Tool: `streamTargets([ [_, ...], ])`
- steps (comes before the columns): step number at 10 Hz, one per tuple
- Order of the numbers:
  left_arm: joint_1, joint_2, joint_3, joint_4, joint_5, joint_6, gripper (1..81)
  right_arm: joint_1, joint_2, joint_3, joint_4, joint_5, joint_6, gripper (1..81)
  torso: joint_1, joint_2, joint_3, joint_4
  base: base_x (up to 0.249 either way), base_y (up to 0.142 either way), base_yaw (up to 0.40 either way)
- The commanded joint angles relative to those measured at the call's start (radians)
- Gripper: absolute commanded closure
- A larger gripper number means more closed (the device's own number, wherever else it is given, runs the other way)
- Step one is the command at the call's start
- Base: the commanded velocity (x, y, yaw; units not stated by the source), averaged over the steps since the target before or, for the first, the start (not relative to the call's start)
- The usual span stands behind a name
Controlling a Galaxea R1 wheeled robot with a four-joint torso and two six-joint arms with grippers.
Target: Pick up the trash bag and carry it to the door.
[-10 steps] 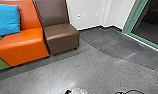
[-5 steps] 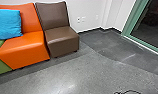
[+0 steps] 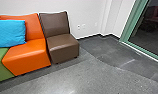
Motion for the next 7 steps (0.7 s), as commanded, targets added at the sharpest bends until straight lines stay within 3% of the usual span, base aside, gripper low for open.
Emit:
streamTargets([
  [1, -0.098, -0.087, 0.095, -0.049, 0.063, 0.002, 81.1, 0.077, -0.024, 0.001, 0.005, -0.05, -0.005, 1.0, -0.061, 0.094, 0.073, 0.0, 0.0, 0.0, 0.0],
  [7, -0.092, -0.177, 0.194, -0.068, 0.066, 0.001, 81.1, 0.02, -0.015, -0.014, 0.006, -0.048, -0.005, 1.0, -0.207, 0.322, 0.234, 0.0, 0.0, 0.0, 0.0],
])
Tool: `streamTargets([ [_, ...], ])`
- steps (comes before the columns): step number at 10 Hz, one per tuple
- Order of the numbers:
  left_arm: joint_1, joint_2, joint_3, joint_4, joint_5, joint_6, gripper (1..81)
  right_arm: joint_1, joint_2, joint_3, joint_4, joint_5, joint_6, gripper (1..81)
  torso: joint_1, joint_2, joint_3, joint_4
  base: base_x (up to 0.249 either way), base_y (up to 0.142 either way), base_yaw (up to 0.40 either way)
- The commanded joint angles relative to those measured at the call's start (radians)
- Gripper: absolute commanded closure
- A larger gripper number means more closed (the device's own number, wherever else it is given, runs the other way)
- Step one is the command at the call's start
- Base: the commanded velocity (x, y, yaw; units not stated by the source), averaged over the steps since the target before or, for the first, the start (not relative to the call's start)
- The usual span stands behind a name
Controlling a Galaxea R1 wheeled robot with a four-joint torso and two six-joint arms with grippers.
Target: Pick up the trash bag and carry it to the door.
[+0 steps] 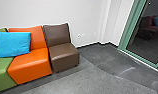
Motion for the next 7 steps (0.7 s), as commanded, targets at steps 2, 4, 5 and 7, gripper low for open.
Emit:
streamTargets([
  [2, -0.101, -0.028, 0.028, -0.028, 0.065, 0.002, 81.1, 0.076, -0.028, 0.011, 0.007, -0.045, -0.004, 1.0, -0.087, 0.135, 0.101, 0.0, 0.0, 0.0, 0.0],
  [4, -0.089, -0.028, 0.025, -0.026, 0.065, 0.002, 81.1, 0.061, -0.027, 0.011, 0.007, -0.042, -0.004, 1.0, -0.134, 0.207, 0.153, 0.0, 0.0, 0.0, 0.0],
  [5, -0.075, -0.026, 0.016, -0.025, 0.063, 0.004, 81.1, 0.038, -0.017, 0.011, 0.007, -0.034, -0.004, 1.0, -0.158, 0.245, 0.18, 0.0, 0.0, 0.0, 0.0],
  [7, -0.055, -0.039, 0.025, -0.026, 0.063, 0.007, 81.1, -0.009, 0.006, -0.006, 0.007, -0.03, -0.004, 1.0, -0.206, 0.317, 0.232, 0.0, 0.0, 0.0, 0.0],
])
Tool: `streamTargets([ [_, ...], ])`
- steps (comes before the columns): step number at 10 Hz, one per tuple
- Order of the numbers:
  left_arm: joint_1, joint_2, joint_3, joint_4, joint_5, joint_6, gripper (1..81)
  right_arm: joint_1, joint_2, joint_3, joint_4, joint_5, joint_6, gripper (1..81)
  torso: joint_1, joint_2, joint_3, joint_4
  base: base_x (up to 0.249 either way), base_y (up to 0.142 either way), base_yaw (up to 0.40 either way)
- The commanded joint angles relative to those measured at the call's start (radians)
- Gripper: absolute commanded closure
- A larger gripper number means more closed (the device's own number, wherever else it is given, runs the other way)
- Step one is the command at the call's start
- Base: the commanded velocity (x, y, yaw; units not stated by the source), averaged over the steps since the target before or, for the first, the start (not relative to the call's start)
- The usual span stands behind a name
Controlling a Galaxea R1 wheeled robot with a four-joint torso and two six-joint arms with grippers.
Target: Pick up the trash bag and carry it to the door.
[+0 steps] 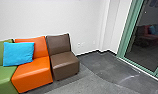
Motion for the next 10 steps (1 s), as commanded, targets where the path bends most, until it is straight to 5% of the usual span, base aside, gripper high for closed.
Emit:
streamTargets([
  [1, -0.096, -0.052, 0.05, -0.022, 0.056, 0.006, 81.1, 0.034, -0.003, 0.006, 0.008, -0.037, -0.003, 1.0, -0.063, 0.098, 0.076, 0.0, 0.0, 0.0, 0.0],
  [2, -0.089, -0.075, 0.091, -0.022, 0.049, 0.006, 81.1, 0.015, -0.003, 0.012, 0.008, -0.032, -0.003, 1.0, -0.085, 0.131, 0.099, 0.0, 0.0, 0.0, 0.0],
  [3, -0.077, -0.106, 0.139, -0.021, 0.048, 0.003, 81.1, -0.008, 0.0, 0.021, 0.008, -0.032, -0.003, 1.0, -0.112, 0.173, 0.052, 0.0, 0.0, 0.0, 0.0],
  [8, 0.072, -0.132, 0.158, -0.012, -0.018, 0.034, 81.1, -0.158, 0.095, -0.11, -0.02, -0.032, -0.015, 1.0, -0.216, 0.332, 0.088, 0.0, 0.0, 0.0, 0.0],
  [10, 0.145, -0.126, 0.156, -0.012, -0.072, 0.063, 81.1, -0.215, 0.133, -0.16, -0.047, -0.014, -0.015, 1.0, -0.381, 0.588, 0.088, 0.0, 0.0, 0.0, 0.0],
])
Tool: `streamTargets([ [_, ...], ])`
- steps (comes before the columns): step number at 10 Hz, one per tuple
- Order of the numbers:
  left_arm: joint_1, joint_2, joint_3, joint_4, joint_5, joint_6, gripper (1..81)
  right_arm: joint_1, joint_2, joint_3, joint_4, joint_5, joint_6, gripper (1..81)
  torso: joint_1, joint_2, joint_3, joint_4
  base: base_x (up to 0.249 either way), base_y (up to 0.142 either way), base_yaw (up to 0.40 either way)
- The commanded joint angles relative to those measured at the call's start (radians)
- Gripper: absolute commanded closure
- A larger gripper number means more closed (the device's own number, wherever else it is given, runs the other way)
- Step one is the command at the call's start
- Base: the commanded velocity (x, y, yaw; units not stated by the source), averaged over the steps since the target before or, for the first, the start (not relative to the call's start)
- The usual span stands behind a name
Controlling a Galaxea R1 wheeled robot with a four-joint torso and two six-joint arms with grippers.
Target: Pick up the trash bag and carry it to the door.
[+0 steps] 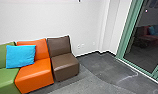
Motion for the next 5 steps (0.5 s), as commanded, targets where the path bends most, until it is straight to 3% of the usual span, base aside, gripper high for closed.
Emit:
streamTargets([
  [1, 0.03, -0.022, 0.019, -0.012, -0.012, 0.051, 81.1, -0.028, 0.052, -0.041, -0.056, -0.037, -0.006, 1.0, -0.062, 0.097, 0.0, 0.0, 0.0, 0.0, 0.0],
  [4, 0.14, -0.006, 0.016, -0.012, -0.073, 0.111, 81.1, -0.11, 0.138, -0.141, -0.146, -0.023, -0.006, 1.0, -0.137, 0.211, 0.0, 0.0, 0.0, 0.0, 0.0],
  [5, 0.166, 0.003, 0.016, -0.011, -0.087, 0.121, 81.1, -0.136, 0.17, -0.18, -0.172, -0.009, -0.006, 1.0, -0.161, 0.249, 0.038, 0.0, 0.0, 0.0, 0.0],
])
